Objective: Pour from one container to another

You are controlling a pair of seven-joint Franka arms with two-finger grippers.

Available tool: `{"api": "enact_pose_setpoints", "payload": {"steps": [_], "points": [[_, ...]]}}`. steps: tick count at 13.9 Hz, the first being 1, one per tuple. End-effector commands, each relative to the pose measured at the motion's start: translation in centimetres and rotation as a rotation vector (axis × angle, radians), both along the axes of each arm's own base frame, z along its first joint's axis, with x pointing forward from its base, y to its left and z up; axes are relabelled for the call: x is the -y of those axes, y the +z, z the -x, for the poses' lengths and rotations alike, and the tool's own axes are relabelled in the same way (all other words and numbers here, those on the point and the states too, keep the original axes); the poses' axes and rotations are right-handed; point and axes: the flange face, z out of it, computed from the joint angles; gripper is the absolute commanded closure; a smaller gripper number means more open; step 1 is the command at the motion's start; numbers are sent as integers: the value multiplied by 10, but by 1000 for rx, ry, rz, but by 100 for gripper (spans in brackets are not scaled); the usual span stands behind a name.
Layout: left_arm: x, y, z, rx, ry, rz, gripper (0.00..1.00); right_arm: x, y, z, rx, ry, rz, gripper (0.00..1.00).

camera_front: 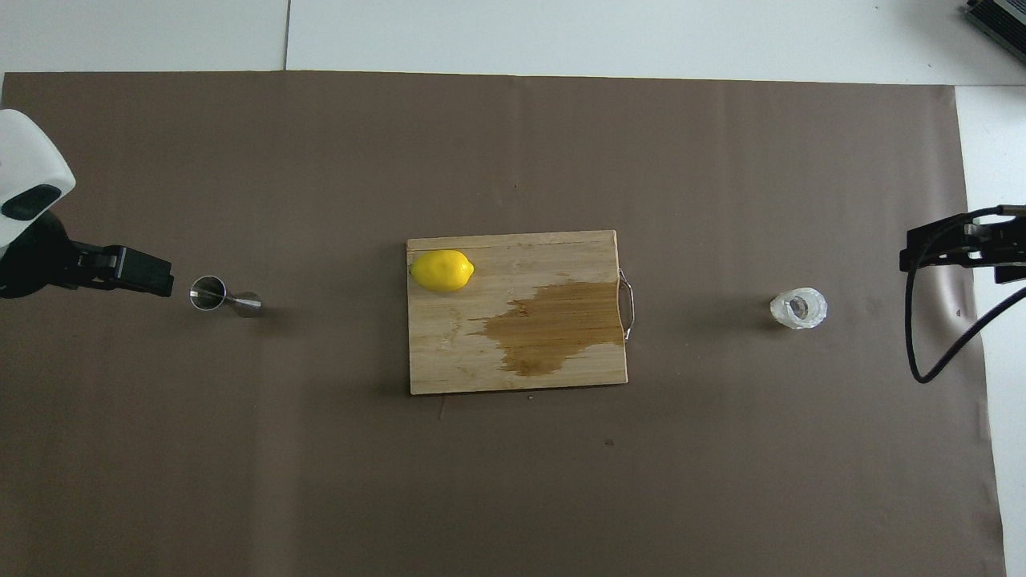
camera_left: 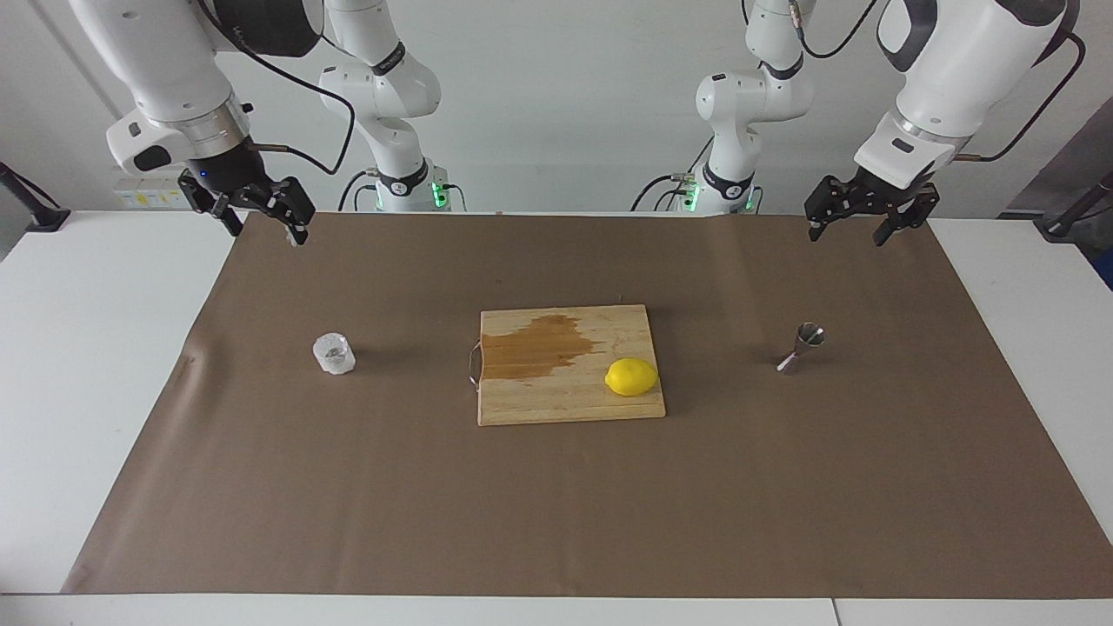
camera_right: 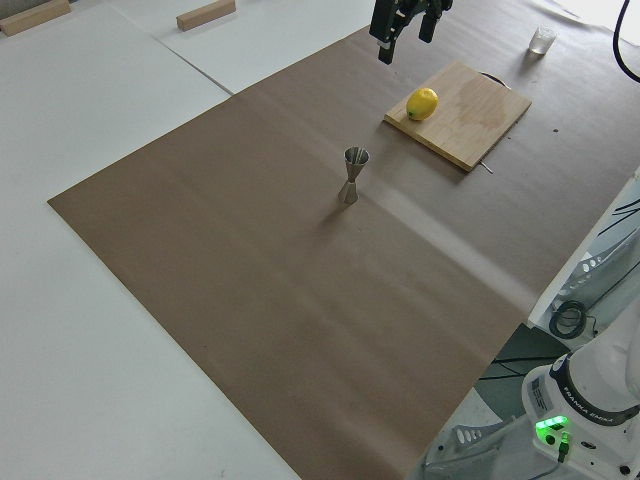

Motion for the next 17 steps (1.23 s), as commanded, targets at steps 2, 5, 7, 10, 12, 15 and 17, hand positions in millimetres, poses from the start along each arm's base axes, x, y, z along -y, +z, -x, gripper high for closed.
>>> {"api": "enact_pose_setpoints", "payload": {"steps": [2,5,7,10,12,15,17], "points": [[-1,1,7,16,-20,0,0,0,1,7,6,-8,-4,0],[-3,0,6,21,3,0,0,0,1,7,6,-8,-4,0],[-5,1,3,40,24,2,0,0,1,7,6,-8,-4,0],[-16,-13,-10,29,64,8,0,0,1,7,6,-10,-4,0],[-33,-39,-34,-13,94,5,0,0,1,7,6,-8,-4,0],[-61,-80,-74,-86,197,-29,0,0,1,7,6,-8,-4,0],[-88,-103,-79,-112,451,27,0,0,1,7,6,-8,-4,0]]}}
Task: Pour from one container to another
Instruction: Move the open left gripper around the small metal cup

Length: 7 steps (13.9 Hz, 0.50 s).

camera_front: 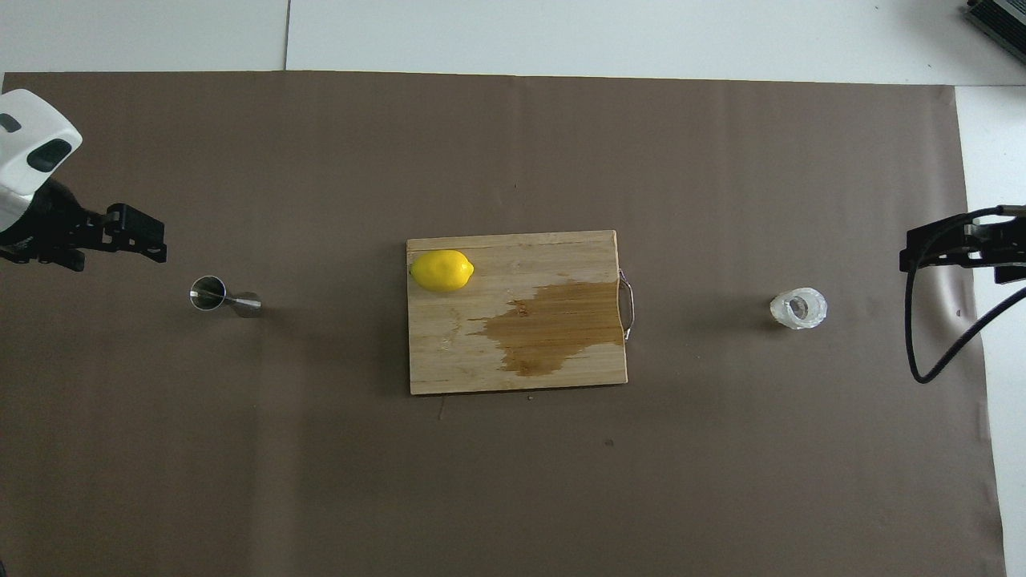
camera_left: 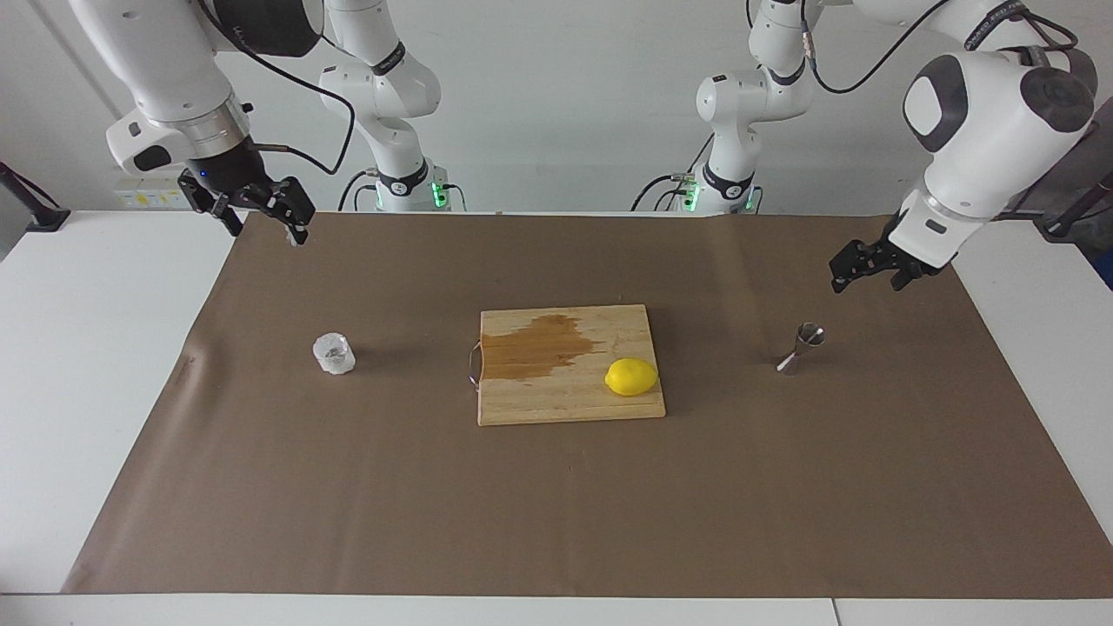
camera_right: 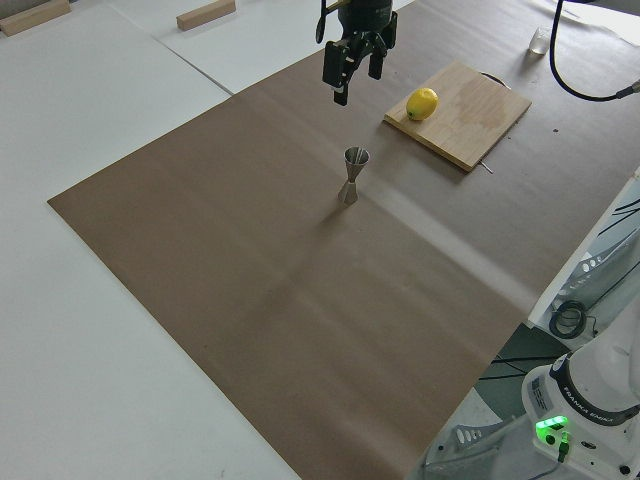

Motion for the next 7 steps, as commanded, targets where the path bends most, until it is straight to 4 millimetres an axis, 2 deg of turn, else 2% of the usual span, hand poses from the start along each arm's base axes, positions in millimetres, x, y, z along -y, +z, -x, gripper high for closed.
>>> {"api": "enact_pose_setpoints", "payload": {"steps": [1,4,5,7], "points": [[-37,-26,-11,-37,279,72,0,1,1,7,6,-10,-5,0],[-52,-61,0,-112,620,168,0,0,1,7,6,-8,-4,0],[-64,-74,8,-152,755,222,0,0,1,7,6,-10,-4,0],[-75,-102,29,-193,1023,304,0,0,1,7,6,-8,-4,0]]}}
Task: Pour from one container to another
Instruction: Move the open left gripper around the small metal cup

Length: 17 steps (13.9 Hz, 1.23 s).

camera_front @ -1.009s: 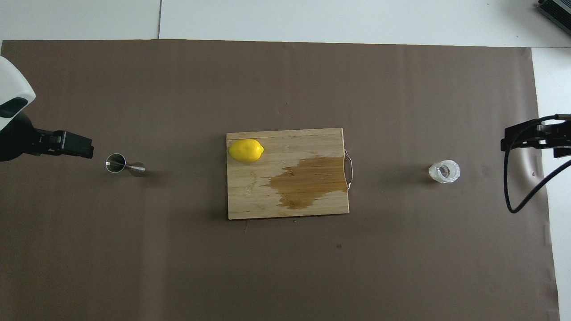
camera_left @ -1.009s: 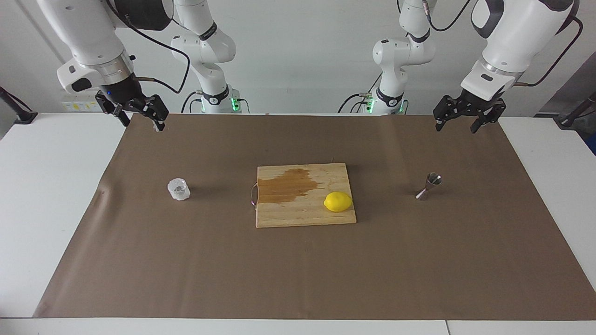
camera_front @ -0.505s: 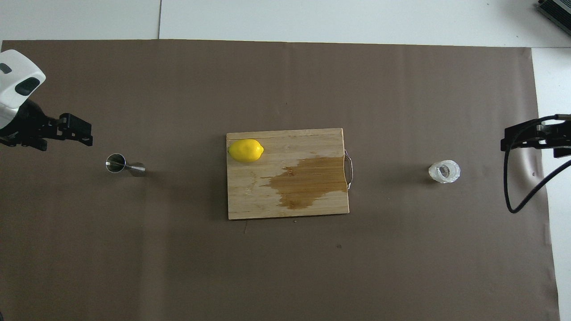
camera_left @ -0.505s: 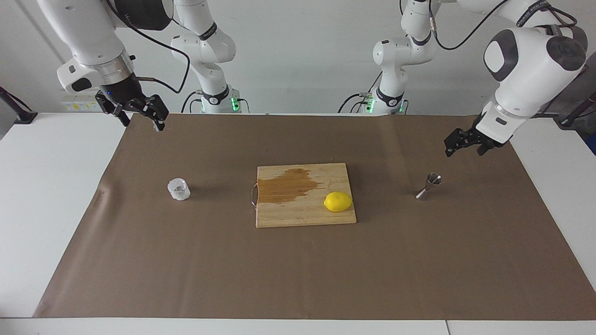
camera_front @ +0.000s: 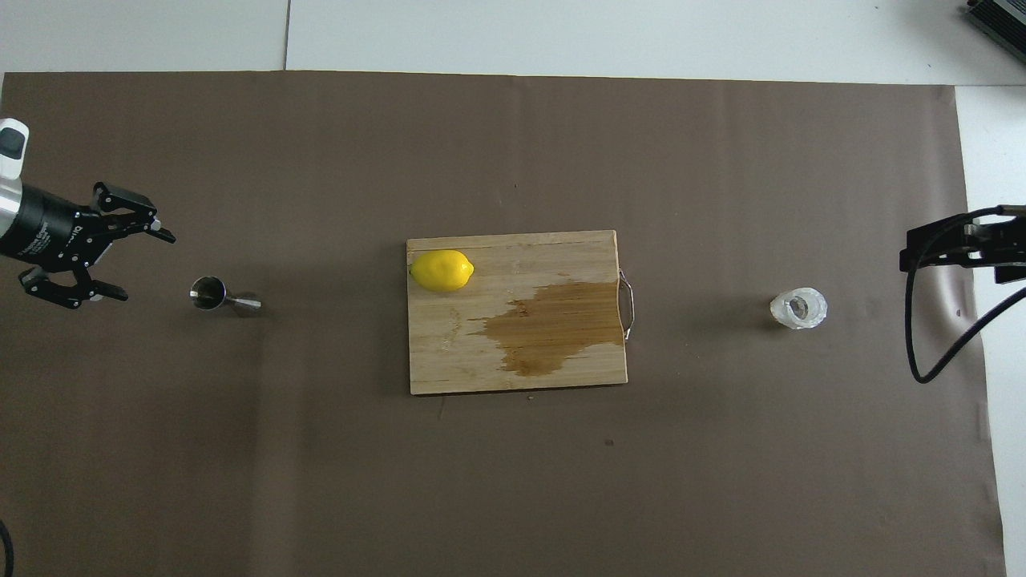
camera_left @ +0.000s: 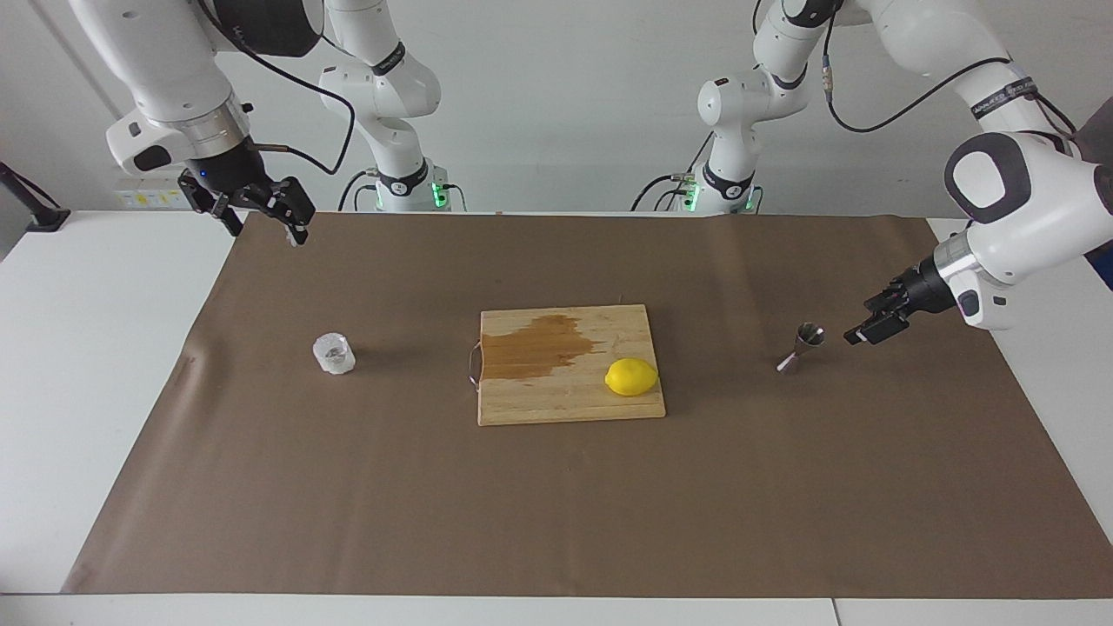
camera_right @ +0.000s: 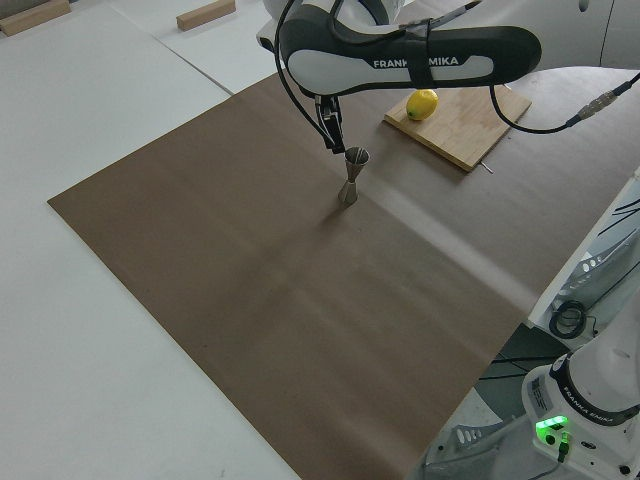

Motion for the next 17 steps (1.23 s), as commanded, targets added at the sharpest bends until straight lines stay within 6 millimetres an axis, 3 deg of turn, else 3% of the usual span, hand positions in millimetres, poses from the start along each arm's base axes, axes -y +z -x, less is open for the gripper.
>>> {"api": "enact_pose_setpoints", "payload": {"steps": [1,3,5,7,13,17], "points": [[-13,-29,39,-39,327,94,0,0,1,7,6,-8,-4,0],[-12,-43,58,-100,499,173,0,0,1,7,6,-8,-4,0],[-27,-58,83,-147,631,248,0,0,1,7,6,-8,-4,0],[-40,-63,96,-162,721,290,0,0,1,7,6,-8,-4,0],[-40,-86,111,-230,1021,433,0,0,1,7,6,-8,-4,0],[-33,-103,122,-235,1094,457,0,0,1,7,6,-8,-4,0]]}}
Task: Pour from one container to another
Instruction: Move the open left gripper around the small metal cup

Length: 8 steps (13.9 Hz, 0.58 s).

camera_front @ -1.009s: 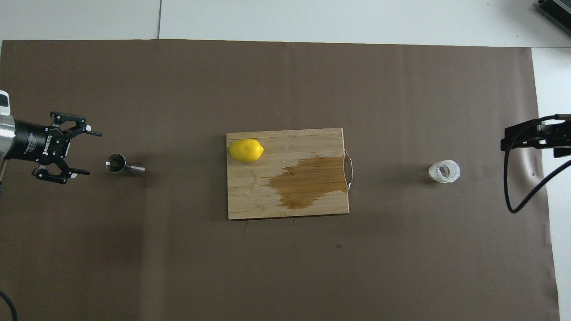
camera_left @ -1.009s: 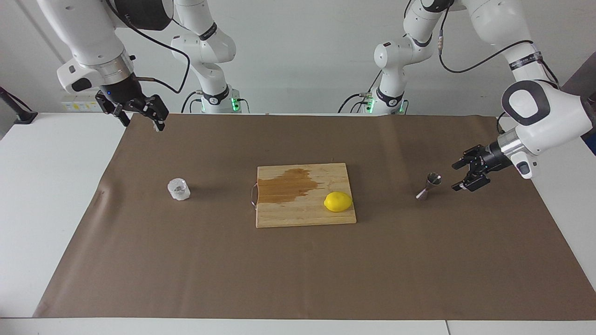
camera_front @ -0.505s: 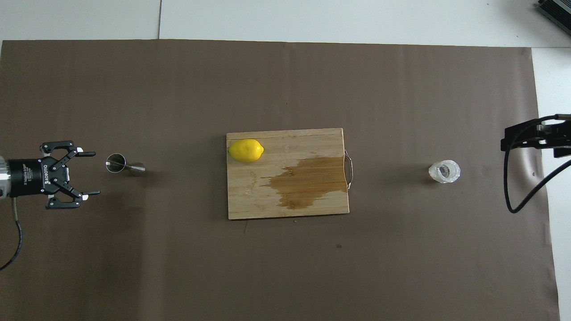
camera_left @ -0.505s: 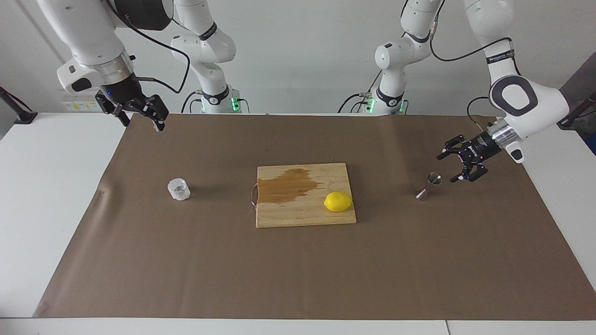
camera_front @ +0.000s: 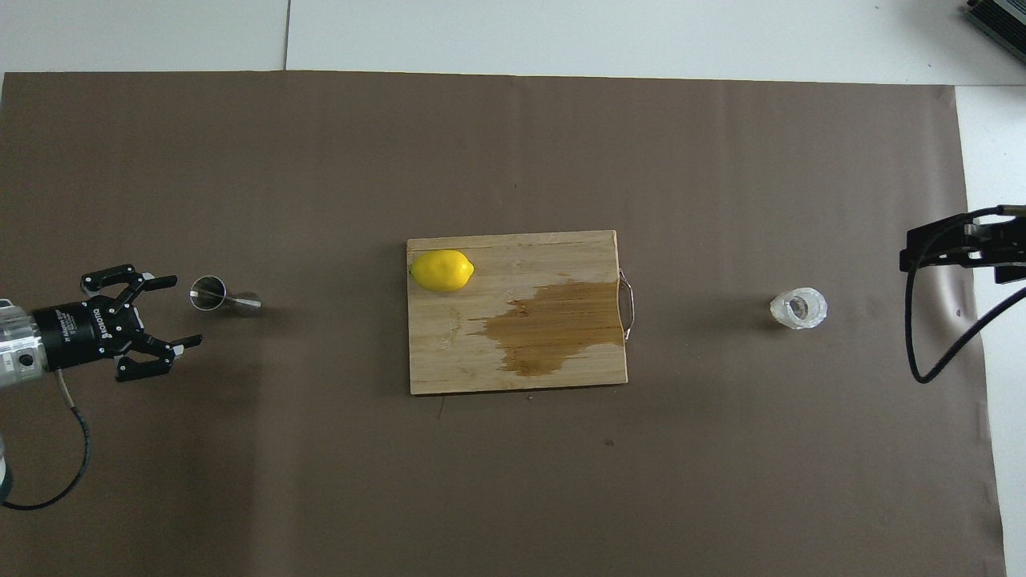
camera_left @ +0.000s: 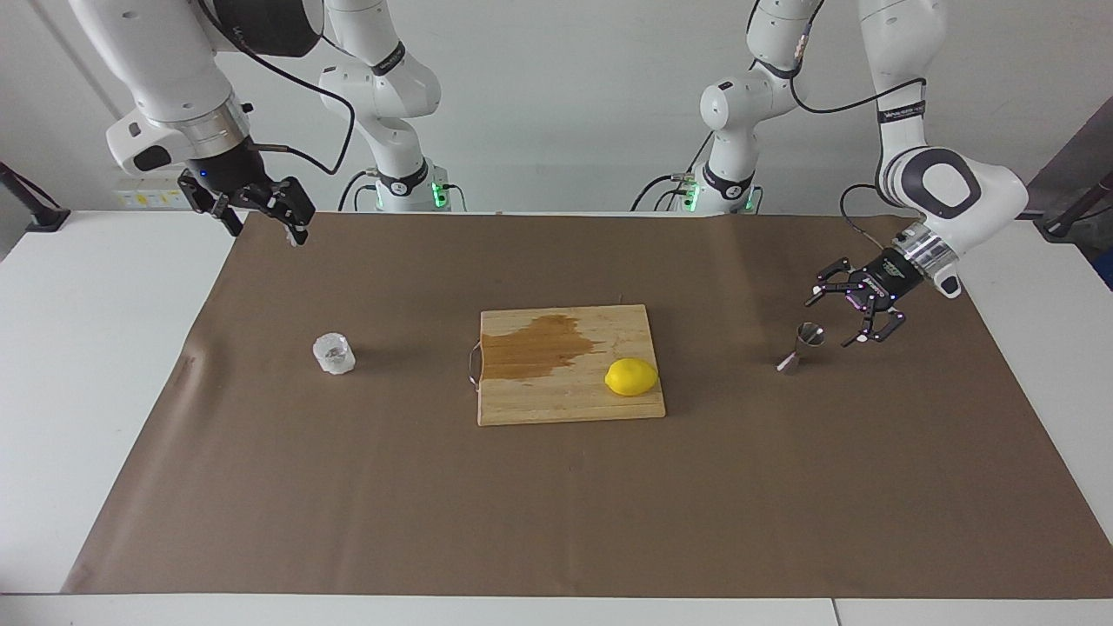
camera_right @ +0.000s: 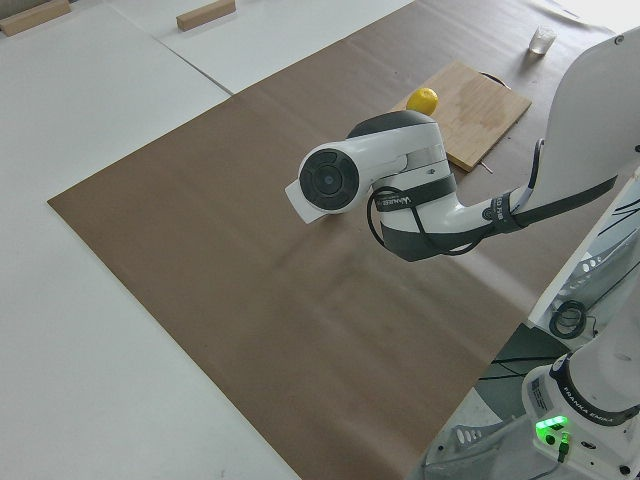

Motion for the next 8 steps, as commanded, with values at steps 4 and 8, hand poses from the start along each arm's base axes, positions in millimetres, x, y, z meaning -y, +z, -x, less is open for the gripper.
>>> {"api": "enact_pose_setpoints", "payload": {"steps": [4,8], "points": [[27,4,5,17,36,13,0,0,1,7,6,-8,-4,0],[26,7,0,42,31,9,0,1,1,7,6,-10,-5,0]]}}
